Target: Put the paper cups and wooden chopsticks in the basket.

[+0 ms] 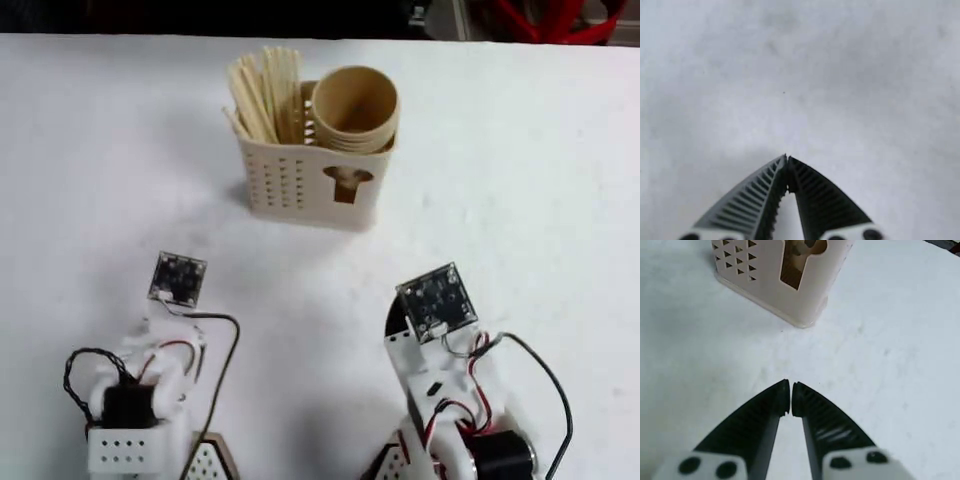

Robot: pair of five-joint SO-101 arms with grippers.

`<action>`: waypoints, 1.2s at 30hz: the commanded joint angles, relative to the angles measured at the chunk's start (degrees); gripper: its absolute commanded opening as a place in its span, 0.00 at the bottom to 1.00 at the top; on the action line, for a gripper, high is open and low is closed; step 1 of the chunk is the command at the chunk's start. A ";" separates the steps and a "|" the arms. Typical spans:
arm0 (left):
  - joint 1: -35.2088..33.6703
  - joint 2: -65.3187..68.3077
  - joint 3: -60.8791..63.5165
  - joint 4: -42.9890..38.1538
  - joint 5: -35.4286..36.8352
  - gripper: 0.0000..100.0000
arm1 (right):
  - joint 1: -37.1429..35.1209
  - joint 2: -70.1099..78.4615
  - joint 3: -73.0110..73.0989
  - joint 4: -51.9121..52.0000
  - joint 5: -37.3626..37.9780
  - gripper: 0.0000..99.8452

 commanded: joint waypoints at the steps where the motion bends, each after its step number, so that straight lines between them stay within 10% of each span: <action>1: 0.57 -0.31 -0.26 0.44 -0.18 0.02 | 0.40 -0.57 2.46 -3.56 -0.62 0.02; 12: 0.57 -0.31 -0.26 0.44 -0.18 0.02 | 0.40 -1.19 24.18 -18.24 -0.62 0.02; 36: 0.57 -0.31 -0.26 0.44 -0.18 0.02 | 0.22 -1.01 32.44 -9.45 -0.44 0.02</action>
